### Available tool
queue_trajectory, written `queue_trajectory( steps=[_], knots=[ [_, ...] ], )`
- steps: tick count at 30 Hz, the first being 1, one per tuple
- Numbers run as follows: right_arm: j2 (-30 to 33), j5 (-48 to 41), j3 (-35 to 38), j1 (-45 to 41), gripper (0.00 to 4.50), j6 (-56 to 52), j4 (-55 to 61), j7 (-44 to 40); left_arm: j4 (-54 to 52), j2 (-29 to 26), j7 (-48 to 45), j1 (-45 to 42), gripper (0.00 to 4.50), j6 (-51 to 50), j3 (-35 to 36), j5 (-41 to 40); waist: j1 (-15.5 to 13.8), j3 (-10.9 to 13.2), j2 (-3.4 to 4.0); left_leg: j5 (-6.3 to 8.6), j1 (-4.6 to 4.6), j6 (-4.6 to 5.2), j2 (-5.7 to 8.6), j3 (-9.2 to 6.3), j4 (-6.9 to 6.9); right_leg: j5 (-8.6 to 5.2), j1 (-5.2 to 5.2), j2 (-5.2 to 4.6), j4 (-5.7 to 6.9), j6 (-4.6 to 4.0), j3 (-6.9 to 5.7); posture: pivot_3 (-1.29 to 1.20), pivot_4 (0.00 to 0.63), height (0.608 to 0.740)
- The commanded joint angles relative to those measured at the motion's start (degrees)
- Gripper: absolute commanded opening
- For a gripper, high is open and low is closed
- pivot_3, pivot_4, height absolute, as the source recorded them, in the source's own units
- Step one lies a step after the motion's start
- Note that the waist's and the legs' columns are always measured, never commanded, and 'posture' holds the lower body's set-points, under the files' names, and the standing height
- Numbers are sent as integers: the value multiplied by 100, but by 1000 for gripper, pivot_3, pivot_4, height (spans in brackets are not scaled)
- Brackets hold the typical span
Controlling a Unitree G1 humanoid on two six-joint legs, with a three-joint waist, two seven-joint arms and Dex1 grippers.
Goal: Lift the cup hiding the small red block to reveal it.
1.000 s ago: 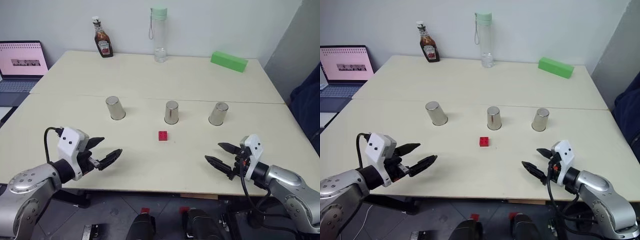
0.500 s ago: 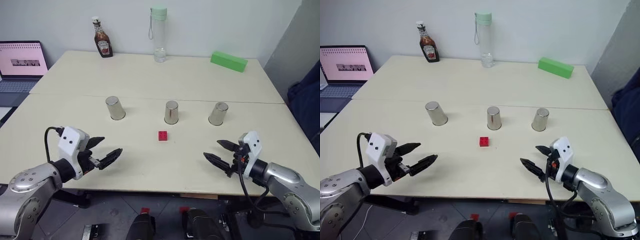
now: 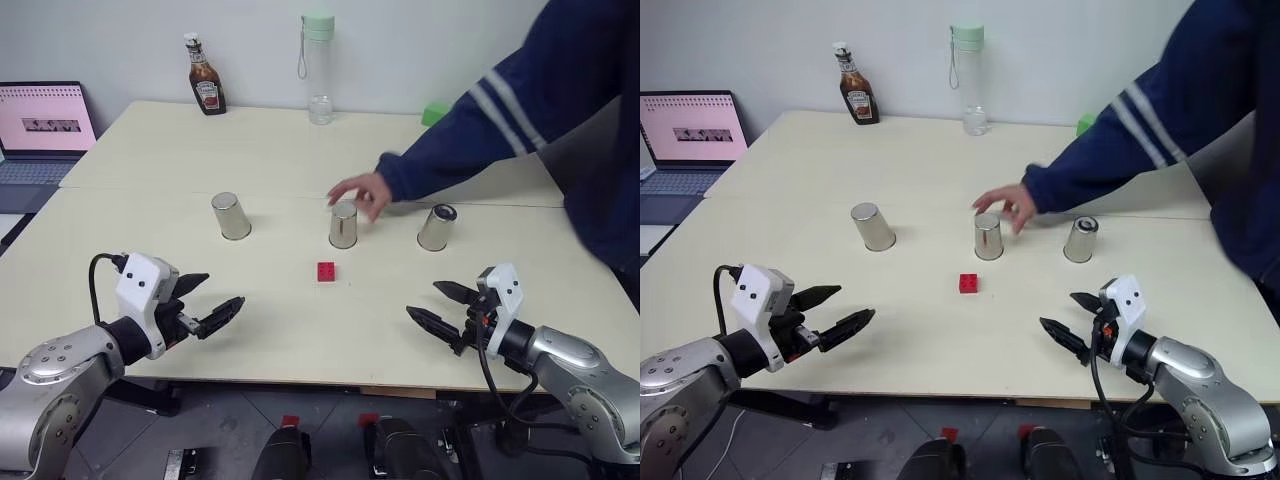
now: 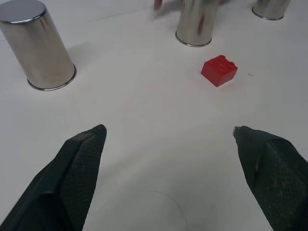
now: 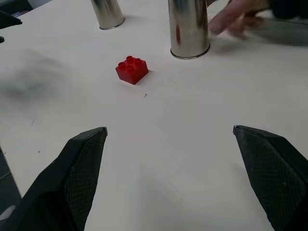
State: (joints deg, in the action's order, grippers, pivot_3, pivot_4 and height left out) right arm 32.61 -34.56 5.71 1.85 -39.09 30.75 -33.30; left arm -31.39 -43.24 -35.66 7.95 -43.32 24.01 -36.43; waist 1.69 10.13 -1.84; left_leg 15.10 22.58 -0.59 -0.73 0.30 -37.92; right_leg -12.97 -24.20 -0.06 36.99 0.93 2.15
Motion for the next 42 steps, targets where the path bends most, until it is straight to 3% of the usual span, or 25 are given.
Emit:
queue_trajectory(
  steps=[1,42],
  knots=[
    [-15,-38,95,-35,4459,61,142,39,-34,-29,-23,-93,4500,112,29,11,0,0,0,0,0,0,0,0,0,0,0,0,0,0,0,0,150,740],
    [-17,-165,67,-305,4459,-169,231,221,100,-26,-147,-252,4500,165,-96,155,0,0,0,0,0,0,0,0,-1,1,1,0,3,1,0,0,150,740]
  ],
)
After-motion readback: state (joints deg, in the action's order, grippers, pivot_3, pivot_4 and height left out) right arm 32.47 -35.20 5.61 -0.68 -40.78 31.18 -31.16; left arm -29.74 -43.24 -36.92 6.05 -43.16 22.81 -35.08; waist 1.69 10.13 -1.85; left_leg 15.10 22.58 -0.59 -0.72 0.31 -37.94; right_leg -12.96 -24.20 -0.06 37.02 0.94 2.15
